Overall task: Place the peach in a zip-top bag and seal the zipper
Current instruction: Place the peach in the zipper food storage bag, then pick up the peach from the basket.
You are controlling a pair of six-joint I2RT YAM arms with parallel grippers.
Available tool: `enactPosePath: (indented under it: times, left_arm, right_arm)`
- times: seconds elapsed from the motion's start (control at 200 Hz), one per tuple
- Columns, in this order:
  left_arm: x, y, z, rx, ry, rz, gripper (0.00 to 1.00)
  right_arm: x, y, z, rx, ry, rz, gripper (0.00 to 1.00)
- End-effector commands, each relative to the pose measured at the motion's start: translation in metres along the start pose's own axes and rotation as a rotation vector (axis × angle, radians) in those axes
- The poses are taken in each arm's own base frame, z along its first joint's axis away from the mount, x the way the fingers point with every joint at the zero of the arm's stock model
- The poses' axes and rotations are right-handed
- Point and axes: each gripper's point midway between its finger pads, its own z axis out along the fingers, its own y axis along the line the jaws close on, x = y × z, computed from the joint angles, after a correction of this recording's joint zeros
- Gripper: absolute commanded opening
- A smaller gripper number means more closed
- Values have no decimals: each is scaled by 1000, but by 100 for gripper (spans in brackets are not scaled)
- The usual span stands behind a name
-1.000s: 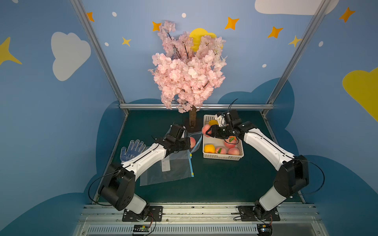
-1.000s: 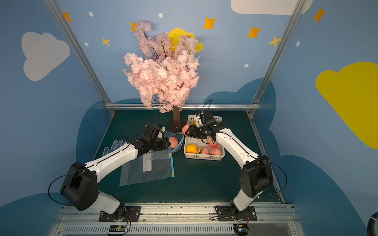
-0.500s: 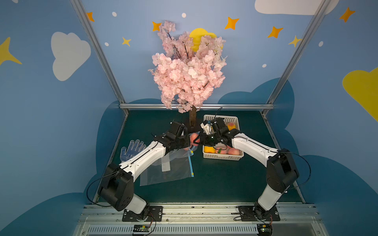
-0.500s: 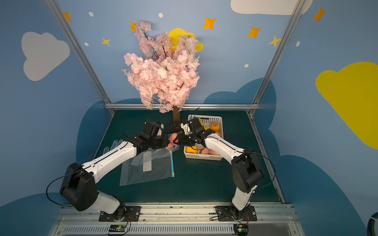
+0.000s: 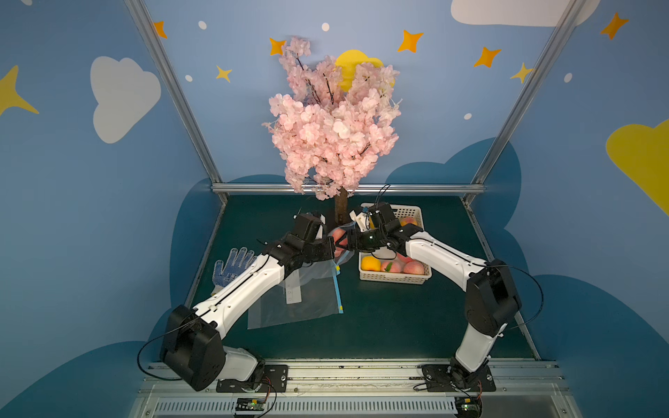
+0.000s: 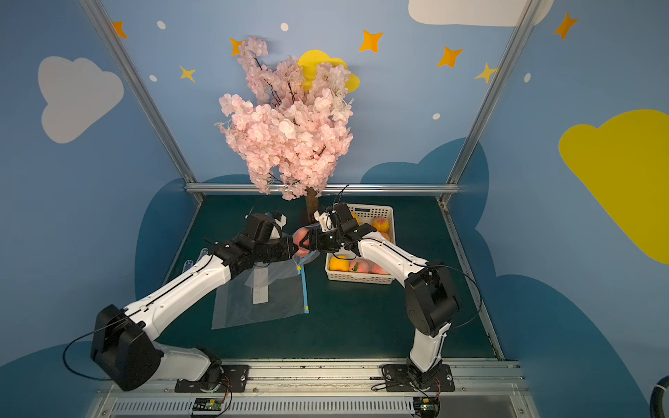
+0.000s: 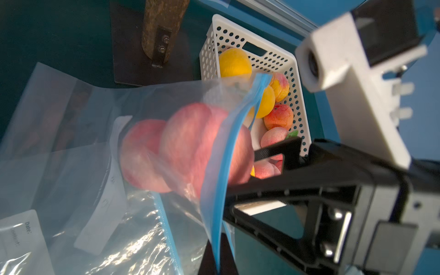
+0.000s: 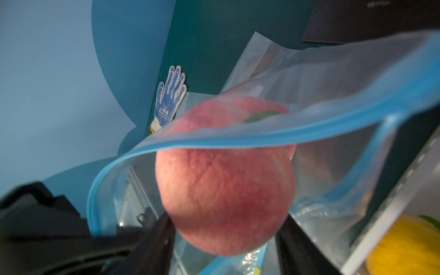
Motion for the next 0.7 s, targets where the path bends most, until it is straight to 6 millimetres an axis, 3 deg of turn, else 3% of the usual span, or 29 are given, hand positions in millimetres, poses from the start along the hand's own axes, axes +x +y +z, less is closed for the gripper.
enactPosePath:
  times: [0.0, 0.09, 0.22, 0.29, 0.34, 0.42, 0.541, 0.611, 0.696]
  left_arm:
    - [1, 8, -5, -20, -22, 10, 3]
    - [0, 14, -4, -38, -24, -5, 3]
    - [-3, 14, -1, -40, -23, -7, 3]
    - [-5, 12, 0, -36, -24, -2, 3]
    - [-5, 12, 0, -35, -23, 1, 3]
    - [-6, 10, 0, -30, -22, 3, 3]
    - [-5, 8, 0, -19, -16, 5, 3]
    - [-4, 8, 0, -16, -12, 4, 3]
    - [-4, 8, 0, -15, -12, 3, 3]
  right_arm:
    - [8, -12, -4, 75, 32, 43, 81]
    - [5, -8, -22, 73, -5, 23, 89]
    - [2, 4, -56, 59, -52, -18, 89]
    - [-1, -3, -74, 92, -94, -15, 89]
    - [-5, -23, -85, 177, -151, 14, 89]
    - [-7, -73, -102, 377, -233, 43, 88]
    - [5, -146, -127, 727, -189, 101, 88]
    - [13, -174, -140, 897, -140, 151, 87]
    - [15, -192, -151, 1055, -80, 164, 89]
